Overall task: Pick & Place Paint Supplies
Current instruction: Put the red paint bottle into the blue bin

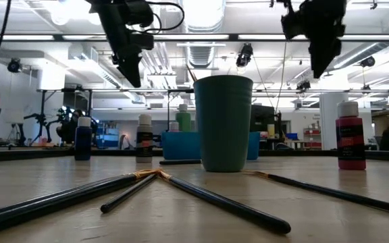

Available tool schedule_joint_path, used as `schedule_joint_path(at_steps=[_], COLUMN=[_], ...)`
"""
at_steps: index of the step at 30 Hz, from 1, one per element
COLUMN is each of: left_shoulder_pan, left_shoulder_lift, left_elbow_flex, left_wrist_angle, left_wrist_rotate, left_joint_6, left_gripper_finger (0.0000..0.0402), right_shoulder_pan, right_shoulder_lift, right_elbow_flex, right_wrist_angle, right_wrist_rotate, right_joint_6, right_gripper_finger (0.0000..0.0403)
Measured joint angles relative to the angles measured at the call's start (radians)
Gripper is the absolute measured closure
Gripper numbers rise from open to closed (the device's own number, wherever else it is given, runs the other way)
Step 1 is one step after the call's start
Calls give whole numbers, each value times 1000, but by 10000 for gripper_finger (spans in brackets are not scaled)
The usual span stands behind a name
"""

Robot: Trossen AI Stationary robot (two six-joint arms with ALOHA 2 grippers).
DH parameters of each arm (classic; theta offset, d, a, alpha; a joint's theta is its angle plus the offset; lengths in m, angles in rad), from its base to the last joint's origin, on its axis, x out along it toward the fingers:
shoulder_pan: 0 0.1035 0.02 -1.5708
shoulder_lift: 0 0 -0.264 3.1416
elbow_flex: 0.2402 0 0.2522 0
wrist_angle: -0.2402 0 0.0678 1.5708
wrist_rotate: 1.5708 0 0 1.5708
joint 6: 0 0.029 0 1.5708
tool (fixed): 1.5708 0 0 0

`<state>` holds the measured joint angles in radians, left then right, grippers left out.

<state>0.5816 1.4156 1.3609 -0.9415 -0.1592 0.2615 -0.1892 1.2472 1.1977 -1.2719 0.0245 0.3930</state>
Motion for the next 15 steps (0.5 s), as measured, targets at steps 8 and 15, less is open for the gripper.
schedule_joint_path(at_steps=[8, 15], left_shoulder_pan=[0, 0], left_shoulder_lift=[-37, -36], left_elbow_flex=[-26, -27], left_wrist_angle=[24, 52], left_wrist_rotate=[0, 2], left_joint_6=[-4, -21], left_gripper_finger=[113, 113], right_shoulder_pan=[319, 439], right_shoulder_lift=[-3, -3], right_elbow_flex=[-81, -160], right_wrist_angle=[4, 71], right_wrist_rotate=[27, 62], right_joint_6=[146, 302], right_gripper_finger=[161, 129])
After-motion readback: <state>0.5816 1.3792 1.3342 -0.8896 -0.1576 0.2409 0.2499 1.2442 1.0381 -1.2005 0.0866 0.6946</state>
